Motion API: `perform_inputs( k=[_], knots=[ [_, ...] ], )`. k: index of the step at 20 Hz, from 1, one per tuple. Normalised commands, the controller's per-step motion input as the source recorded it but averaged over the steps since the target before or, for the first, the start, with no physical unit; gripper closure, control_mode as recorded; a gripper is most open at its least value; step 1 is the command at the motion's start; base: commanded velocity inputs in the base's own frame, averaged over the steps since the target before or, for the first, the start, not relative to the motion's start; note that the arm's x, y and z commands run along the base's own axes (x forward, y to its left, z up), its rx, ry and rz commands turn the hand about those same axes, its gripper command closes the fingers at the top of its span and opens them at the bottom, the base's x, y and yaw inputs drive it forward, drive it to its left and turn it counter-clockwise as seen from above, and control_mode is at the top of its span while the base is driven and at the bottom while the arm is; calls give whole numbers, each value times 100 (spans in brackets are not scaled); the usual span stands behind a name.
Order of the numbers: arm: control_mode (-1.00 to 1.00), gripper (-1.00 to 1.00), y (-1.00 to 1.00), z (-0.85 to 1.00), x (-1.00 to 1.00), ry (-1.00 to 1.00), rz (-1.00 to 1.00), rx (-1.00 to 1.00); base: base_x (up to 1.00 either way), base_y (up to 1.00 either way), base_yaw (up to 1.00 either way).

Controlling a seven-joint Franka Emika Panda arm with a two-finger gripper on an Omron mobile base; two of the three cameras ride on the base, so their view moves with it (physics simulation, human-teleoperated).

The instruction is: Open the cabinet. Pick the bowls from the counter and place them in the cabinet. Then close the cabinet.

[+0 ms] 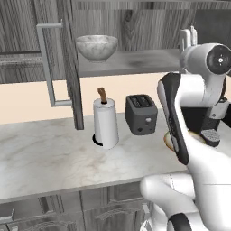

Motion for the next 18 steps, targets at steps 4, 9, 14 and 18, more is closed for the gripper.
perform_inputs(
  k=[4, 9, 14, 18],
  knots=[
    [-100, -100, -13, -20, -93, 19, -26, 1, 0, 0, 0],
    [-100, -100, 0, -44, -88, 6, -31, 9, 0, 0, 0],
    [-100, -100, 0, -60, -64, 5, -31, 12, 0, 0, 0],
    [-100, -100, -1, -57, -22, 0, -18, 14, 0, 0, 0]
  ],
)
